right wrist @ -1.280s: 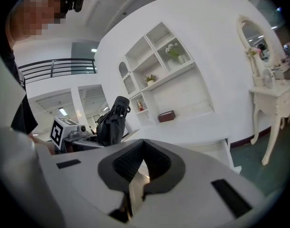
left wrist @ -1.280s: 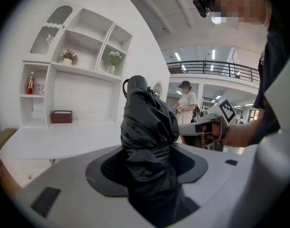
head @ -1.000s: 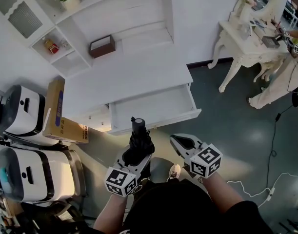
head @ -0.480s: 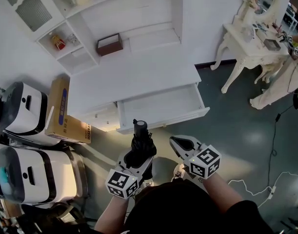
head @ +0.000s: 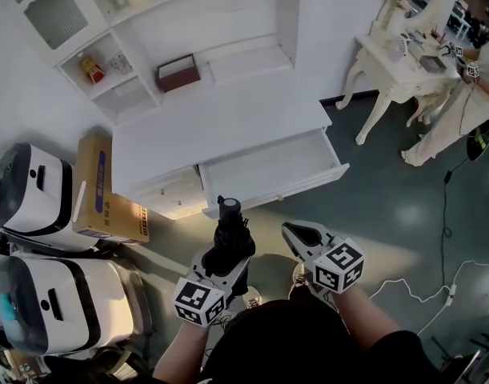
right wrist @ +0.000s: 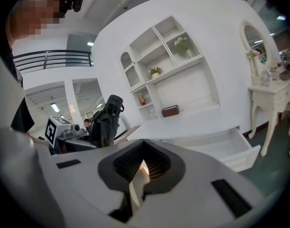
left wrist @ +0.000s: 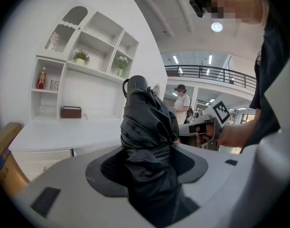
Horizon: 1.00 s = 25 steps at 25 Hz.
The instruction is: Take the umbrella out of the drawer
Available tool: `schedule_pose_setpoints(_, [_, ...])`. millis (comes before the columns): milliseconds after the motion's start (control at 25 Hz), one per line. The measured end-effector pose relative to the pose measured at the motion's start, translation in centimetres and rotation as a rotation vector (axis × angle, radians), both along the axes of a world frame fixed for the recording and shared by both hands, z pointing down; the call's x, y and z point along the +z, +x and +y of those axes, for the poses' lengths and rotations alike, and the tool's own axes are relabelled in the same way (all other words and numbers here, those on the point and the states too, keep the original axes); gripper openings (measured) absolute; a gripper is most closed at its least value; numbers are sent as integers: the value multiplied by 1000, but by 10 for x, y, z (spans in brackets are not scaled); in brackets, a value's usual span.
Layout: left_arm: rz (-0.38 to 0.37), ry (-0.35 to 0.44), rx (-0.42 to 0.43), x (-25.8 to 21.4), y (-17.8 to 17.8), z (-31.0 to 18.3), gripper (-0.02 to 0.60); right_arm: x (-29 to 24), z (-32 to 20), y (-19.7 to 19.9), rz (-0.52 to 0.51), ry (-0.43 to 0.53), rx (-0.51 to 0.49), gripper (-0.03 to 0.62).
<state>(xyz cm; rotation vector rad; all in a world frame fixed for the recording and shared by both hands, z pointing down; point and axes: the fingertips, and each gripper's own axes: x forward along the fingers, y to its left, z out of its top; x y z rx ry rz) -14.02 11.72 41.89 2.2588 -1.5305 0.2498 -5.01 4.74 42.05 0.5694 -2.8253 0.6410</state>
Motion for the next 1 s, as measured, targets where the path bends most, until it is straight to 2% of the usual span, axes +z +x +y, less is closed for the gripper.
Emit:
schedule_pose_setpoints(240, [32, 4, 42, 2, -18, 18, 258, 5, 26, -11, 21, -2, 52, 2])
schedule_pose_setpoints(640, [38, -2, 115, 7, -36, 48, 258, 14, 71, -27, 31, -15, 112, 2])
schedule_pose_setpoints(1000, [51, -11, 140, 14, -41, 73, 258, 19, 102, -33, 34, -23, 132, 2])
